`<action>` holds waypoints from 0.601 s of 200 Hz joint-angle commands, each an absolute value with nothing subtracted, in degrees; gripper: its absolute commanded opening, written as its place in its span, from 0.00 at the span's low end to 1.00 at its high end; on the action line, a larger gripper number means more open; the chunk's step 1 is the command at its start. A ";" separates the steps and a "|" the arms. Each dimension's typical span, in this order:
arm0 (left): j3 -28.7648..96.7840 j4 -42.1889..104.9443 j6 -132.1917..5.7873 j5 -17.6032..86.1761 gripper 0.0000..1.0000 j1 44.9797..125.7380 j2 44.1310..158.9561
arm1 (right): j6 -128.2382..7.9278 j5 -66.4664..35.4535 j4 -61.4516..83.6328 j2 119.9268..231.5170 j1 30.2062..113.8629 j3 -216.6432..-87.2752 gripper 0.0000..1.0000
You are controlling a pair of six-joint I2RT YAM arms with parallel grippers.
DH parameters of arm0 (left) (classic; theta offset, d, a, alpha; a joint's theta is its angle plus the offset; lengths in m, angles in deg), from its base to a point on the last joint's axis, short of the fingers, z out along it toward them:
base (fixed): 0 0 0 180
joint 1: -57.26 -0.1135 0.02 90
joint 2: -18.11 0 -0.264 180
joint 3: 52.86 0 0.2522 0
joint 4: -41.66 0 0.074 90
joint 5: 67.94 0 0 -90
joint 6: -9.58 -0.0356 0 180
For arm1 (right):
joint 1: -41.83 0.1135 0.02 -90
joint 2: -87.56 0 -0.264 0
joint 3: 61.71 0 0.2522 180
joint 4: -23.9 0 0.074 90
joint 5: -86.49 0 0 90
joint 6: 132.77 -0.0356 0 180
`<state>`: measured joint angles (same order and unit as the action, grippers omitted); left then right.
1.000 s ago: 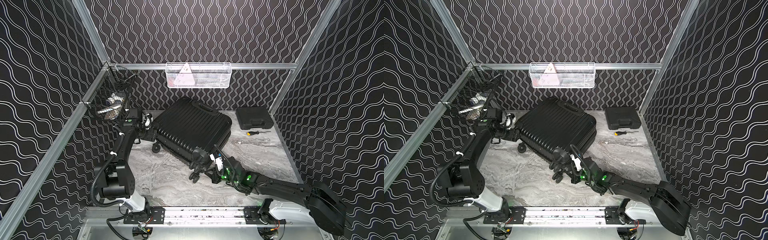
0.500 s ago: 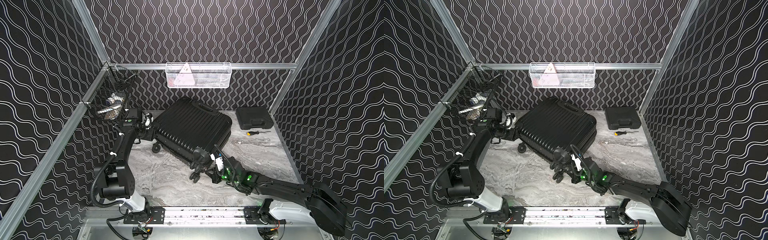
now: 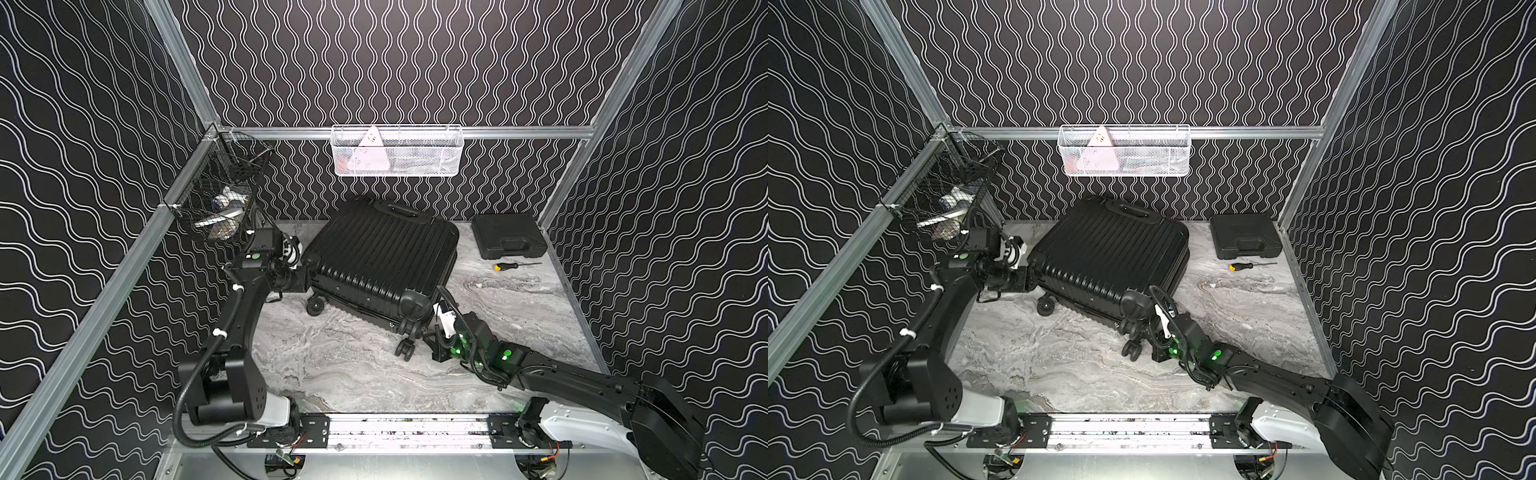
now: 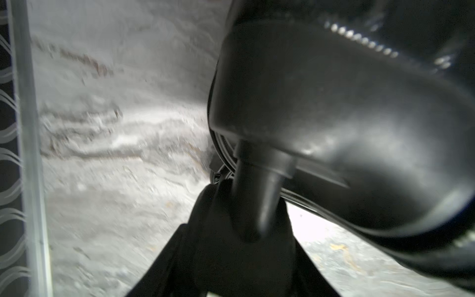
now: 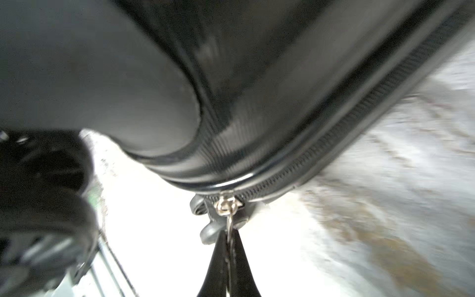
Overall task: Close the suitcase zippers
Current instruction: Adjust the suitcase at the center of the board.
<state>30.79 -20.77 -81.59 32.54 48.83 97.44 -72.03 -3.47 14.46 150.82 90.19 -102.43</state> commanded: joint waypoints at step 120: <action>12.03 -3.46 -48.96 34.90 0.33 51.63 74.32 | -73.81 -17.62 15.71 145.94 86.57 -98.34 0.00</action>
